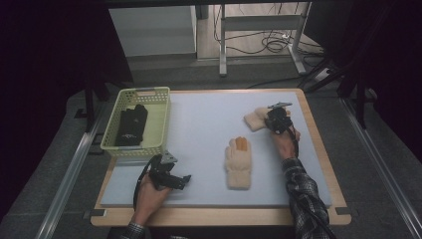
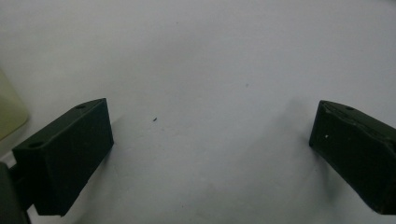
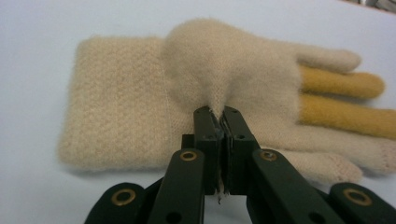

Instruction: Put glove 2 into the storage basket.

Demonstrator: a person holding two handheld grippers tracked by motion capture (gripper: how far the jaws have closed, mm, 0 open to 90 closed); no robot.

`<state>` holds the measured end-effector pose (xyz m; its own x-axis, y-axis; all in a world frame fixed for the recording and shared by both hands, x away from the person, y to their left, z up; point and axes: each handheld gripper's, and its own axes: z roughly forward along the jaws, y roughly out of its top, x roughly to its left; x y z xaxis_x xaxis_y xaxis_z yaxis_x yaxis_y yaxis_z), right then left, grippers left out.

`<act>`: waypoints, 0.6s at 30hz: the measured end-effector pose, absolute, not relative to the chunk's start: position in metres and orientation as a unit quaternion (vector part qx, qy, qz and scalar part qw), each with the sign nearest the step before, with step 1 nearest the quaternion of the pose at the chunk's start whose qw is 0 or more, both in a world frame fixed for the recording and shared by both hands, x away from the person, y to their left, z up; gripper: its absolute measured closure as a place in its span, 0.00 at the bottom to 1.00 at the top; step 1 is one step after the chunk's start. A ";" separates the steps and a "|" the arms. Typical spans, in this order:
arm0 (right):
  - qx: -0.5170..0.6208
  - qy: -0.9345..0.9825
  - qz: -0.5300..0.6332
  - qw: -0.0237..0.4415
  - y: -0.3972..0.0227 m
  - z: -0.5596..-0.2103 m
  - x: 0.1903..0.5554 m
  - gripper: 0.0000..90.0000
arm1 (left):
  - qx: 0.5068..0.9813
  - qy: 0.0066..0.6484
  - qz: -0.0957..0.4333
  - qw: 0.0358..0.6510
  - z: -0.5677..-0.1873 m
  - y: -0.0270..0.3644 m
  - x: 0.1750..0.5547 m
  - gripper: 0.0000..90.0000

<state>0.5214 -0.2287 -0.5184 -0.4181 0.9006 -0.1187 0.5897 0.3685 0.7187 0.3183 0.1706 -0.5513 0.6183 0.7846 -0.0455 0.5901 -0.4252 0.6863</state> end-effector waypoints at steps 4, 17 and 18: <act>0.460 0.792 0.323 0.237 -0.236 -0.506 0.508 0.95 | 0.832 0.413 0.142 0.342 -0.551 0.171 0.318 0.00; 0.386 0.843 0.326 0.187 -0.265 -0.471 0.408 0.93 | 0.831 0.415 0.142 0.343 -0.551 0.170 0.318 0.00; 0.386 0.845 0.324 0.182 -0.269 -0.475 0.402 0.91 | 0.831 0.415 0.142 0.343 -0.551 0.170 0.318 0.00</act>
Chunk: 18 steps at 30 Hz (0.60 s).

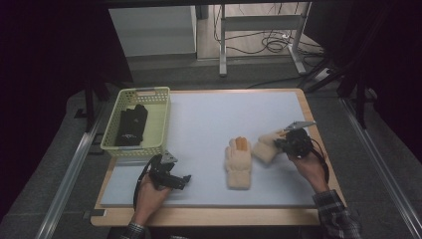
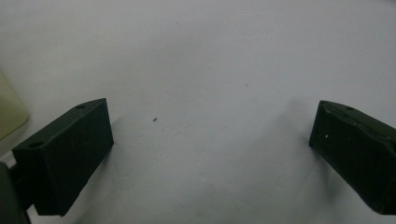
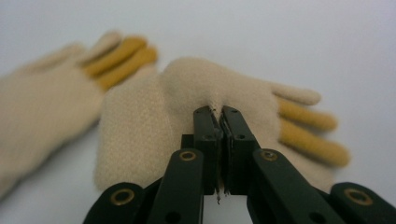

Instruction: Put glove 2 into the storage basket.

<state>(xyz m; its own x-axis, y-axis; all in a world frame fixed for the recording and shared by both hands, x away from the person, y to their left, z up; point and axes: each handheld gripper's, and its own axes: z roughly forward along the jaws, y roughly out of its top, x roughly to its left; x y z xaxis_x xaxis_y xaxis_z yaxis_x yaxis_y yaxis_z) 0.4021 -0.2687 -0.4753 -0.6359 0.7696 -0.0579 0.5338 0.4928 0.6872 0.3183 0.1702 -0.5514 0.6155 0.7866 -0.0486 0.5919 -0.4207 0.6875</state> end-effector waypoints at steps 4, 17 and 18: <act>0.400 0.830 0.332 0.200 -0.289 -0.485 0.385 0.73 | 0.831 0.415 0.142 0.343 -0.551 0.170 0.318 0.00; 0.441 0.810 0.316 0.222 -0.295 -0.518 0.373 0.61 | 0.831 0.415 0.142 0.343 -0.551 0.170 0.318 0.00; 0.442 0.807 0.324 0.221 -0.296 -0.520 0.371 0.70 | 0.831 0.415 0.142 0.343 -0.551 0.170 0.318 0.00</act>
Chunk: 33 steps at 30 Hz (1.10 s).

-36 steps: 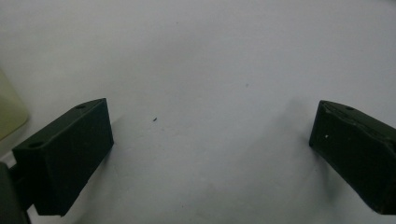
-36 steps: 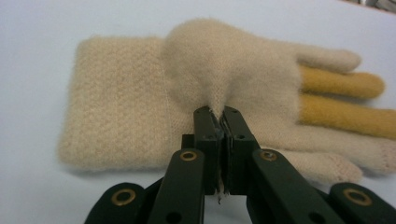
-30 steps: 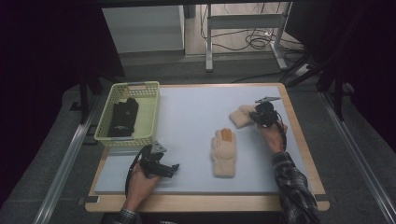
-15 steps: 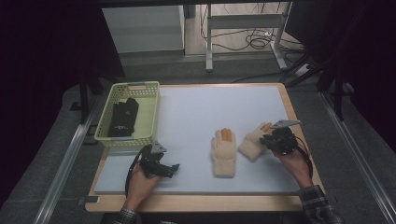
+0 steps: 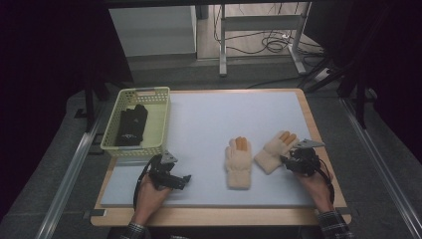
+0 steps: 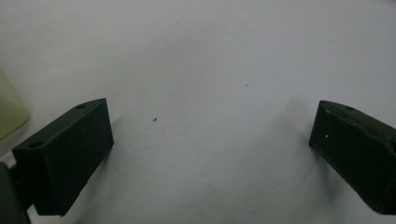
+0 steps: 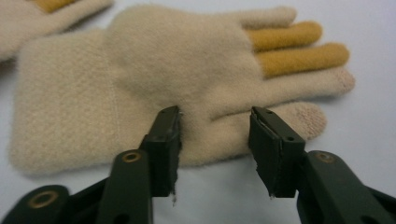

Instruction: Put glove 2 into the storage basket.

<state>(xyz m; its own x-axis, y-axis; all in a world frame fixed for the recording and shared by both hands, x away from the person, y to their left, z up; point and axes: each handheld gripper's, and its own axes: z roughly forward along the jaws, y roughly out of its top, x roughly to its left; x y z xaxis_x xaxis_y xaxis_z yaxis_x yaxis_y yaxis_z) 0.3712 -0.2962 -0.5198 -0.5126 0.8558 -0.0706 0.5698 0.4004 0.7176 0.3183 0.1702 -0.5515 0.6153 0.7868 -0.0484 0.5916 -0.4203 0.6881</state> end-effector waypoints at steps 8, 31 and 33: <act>0.443 0.812 0.313 0.216 -0.296 -0.514 0.369 0.95 | 0.831 0.415 0.142 0.343 -0.551 0.170 0.318 0.00; 0.360 0.846 0.331 0.211 -0.198 -0.465 0.437 0.91 | 0.831 0.415 0.142 0.343 -0.551 0.170 0.318 0.00; 0.353 0.847 0.349 0.190 -0.184 -0.469 0.445 0.88 | 0.831 0.415 0.142 0.343 -0.551 0.170 0.318 0.00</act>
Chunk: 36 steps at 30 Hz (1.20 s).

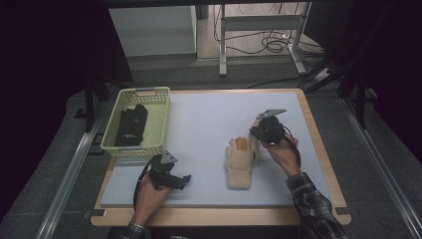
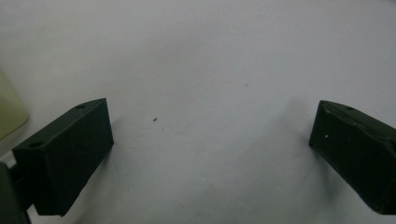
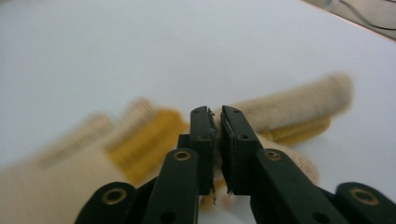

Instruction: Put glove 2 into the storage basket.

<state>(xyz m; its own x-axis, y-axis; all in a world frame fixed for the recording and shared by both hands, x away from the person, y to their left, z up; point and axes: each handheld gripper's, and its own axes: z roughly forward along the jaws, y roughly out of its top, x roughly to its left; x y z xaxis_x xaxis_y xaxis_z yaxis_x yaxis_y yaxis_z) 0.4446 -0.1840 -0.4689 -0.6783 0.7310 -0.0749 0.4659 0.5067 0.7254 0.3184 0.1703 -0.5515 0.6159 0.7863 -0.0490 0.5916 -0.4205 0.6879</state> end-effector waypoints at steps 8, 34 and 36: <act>0.324 0.854 0.360 0.192 -0.156 -0.467 0.448 0.75 | 0.831 0.415 0.142 0.343 -0.551 0.170 0.318 0.00; 0.372 0.844 0.357 0.146 -0.187 -0.512 0.446 0.67 | 0.832 0.414 0.142 0.342 -0.551 0.171 0.318 0.00; 0.374 0.842 0.361 0.147 -0.187 -0.505 0.442 0.67 | 0.832 0.413 0.142 0.341 -0.551 0.171 0.318 0.00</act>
